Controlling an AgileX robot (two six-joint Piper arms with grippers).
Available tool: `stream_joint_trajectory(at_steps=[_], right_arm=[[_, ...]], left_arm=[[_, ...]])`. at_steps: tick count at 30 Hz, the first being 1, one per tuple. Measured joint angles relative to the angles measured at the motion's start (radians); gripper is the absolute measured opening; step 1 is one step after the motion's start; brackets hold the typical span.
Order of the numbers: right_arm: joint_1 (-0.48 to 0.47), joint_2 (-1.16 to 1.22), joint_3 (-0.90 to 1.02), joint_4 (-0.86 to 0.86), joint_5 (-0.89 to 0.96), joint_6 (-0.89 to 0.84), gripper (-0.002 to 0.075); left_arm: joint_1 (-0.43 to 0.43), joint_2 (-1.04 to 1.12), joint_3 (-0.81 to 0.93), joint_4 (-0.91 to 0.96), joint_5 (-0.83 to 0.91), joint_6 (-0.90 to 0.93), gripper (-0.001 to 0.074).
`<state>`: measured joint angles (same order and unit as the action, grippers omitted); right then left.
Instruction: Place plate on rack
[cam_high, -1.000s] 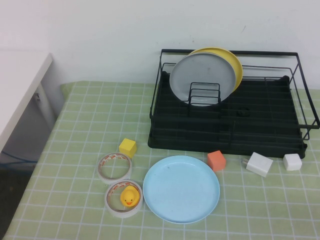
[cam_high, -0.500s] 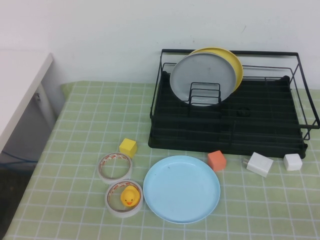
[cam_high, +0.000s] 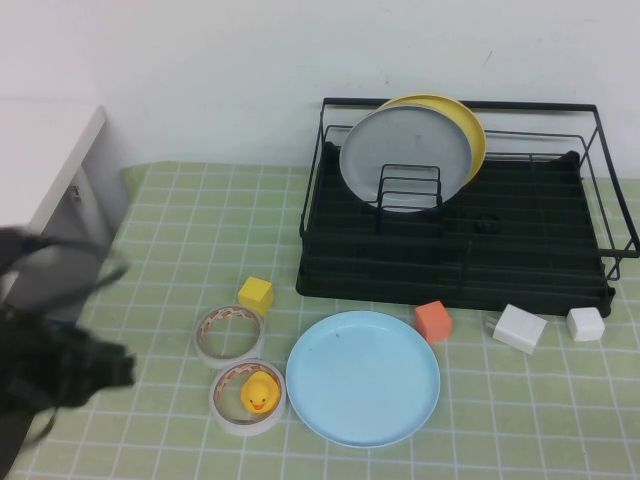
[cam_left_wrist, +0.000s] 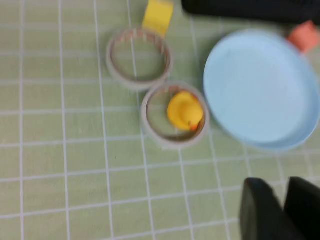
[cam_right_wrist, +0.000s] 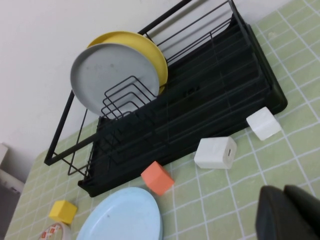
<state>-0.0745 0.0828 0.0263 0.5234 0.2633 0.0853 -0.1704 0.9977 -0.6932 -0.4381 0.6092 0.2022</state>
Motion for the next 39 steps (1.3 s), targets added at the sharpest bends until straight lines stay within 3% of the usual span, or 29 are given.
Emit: stream_joint_trajectory(at_steps=[7,9,19,29,39], right_arm=[[0.000,0.004,0.000,0.000,0.000,0.000,0.0010],[0.000,0.004,0.000,0.000,0.000,0.000,0.0010],[0.000,0.004,0.000,0.000,0.000,0.000,0.0010],[0.000,0.004,0.000,-0.011,0.000,-0.002,0.0010],[0.000,0.004,0.000,-0.015,0.000,-0.002,0.0010]], left_arm=[[-0.019,0.357,-0.222,0.021,0.104,0.031,0.0380],[-0.053,0.451,-0.287,0.042,0.122,0.034,0.0424],[-0.241,0.839,-0.568,0.072,0.082,0.012,0.0442],[-0.258,1.136,-0.765,0.087,-0.017,0.007,0.0443],[-0.258,1.278,-0.793,0.005,-0.056,0.007,0.0443]])
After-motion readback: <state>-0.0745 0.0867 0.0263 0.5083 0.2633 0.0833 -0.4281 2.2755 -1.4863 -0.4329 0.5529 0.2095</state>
